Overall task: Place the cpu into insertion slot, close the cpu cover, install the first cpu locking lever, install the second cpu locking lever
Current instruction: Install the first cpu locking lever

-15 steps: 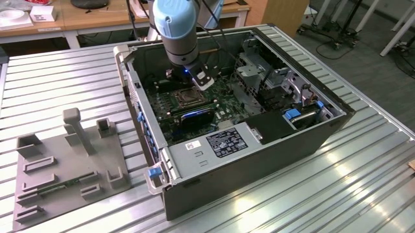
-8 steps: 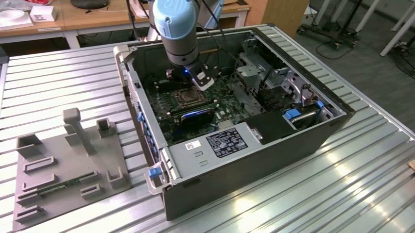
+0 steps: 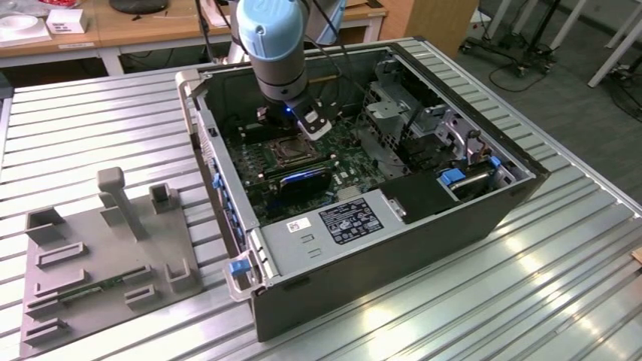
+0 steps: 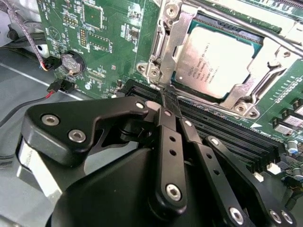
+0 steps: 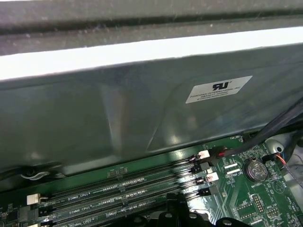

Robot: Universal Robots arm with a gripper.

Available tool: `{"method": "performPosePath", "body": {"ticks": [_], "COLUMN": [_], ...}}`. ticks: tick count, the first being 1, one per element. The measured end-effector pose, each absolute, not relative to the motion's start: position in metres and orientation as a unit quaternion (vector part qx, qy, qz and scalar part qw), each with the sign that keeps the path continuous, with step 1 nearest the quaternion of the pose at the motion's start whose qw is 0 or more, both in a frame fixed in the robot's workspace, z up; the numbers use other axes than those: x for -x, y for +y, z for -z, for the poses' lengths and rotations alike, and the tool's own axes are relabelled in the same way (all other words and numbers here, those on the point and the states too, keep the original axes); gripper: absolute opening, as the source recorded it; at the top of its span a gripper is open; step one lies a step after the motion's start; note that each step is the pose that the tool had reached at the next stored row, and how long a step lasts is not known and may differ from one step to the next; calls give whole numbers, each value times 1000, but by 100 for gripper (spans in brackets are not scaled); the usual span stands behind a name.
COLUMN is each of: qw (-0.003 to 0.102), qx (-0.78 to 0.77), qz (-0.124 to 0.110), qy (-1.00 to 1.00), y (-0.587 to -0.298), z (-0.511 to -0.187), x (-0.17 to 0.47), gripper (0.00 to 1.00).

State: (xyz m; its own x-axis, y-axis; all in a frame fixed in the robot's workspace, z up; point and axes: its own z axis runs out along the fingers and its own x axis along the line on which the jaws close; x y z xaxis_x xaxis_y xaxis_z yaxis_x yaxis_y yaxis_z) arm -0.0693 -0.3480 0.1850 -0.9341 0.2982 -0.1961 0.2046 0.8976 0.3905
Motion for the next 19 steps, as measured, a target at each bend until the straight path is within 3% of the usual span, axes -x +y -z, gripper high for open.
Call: {"method": "performPosePath", "body": {"ticks": [17,19], "qw": [126,120], "qx": [-130,-131], "qz": [-179,-169], "qy": [967,970], "y": [-348,-348], "z": [-197,-196], "x": [69,69], "gripper": [11,11]}}
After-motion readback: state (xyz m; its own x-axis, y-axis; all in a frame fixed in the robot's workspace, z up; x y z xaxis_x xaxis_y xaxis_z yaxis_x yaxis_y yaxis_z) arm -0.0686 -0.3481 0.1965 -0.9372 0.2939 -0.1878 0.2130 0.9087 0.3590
